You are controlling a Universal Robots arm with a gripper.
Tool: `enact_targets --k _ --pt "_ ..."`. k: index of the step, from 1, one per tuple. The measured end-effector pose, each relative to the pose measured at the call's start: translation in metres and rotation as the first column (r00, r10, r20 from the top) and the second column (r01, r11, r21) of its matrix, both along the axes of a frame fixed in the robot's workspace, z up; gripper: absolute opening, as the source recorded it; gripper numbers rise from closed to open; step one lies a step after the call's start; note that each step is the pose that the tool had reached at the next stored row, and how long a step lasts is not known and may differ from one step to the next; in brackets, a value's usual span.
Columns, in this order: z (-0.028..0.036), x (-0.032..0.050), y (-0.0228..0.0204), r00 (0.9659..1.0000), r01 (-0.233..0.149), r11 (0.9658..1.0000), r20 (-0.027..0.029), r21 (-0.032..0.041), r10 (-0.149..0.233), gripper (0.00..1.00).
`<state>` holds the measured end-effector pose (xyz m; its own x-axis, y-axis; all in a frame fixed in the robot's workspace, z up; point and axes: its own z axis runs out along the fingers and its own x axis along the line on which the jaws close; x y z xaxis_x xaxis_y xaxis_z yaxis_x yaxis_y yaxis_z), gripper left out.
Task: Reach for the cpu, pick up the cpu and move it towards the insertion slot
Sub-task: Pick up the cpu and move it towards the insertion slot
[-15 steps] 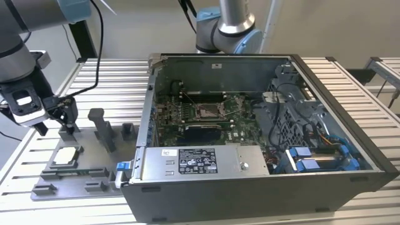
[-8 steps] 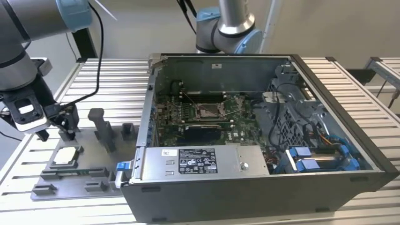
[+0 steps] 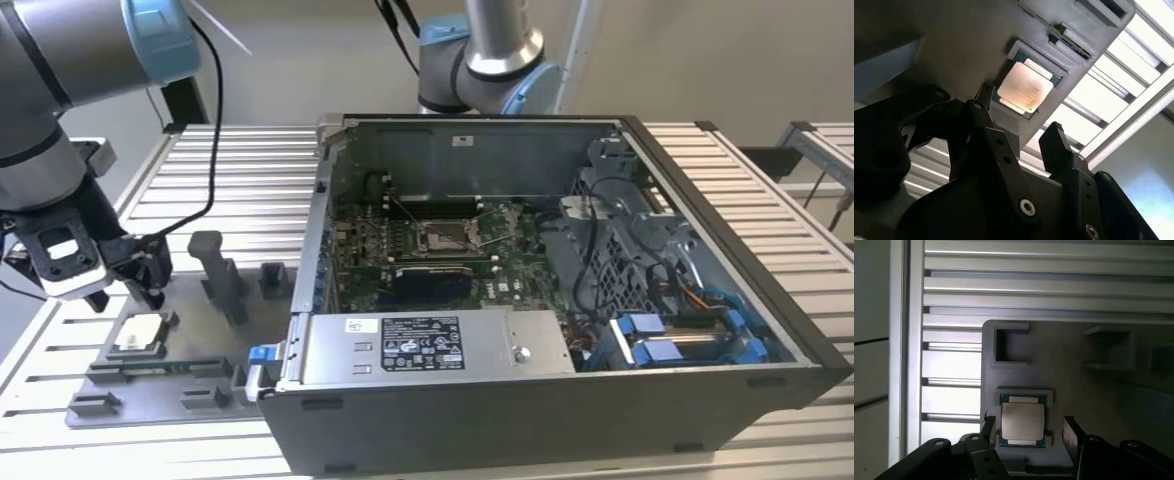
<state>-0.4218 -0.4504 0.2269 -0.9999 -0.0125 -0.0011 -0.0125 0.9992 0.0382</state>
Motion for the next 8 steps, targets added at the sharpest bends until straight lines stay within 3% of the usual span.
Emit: enact_targets --k 8 --pt "-0.0145 -0.0035 -0.0003 0.9999 0.0 1.0 0.011 0.0 0.0 1.0"
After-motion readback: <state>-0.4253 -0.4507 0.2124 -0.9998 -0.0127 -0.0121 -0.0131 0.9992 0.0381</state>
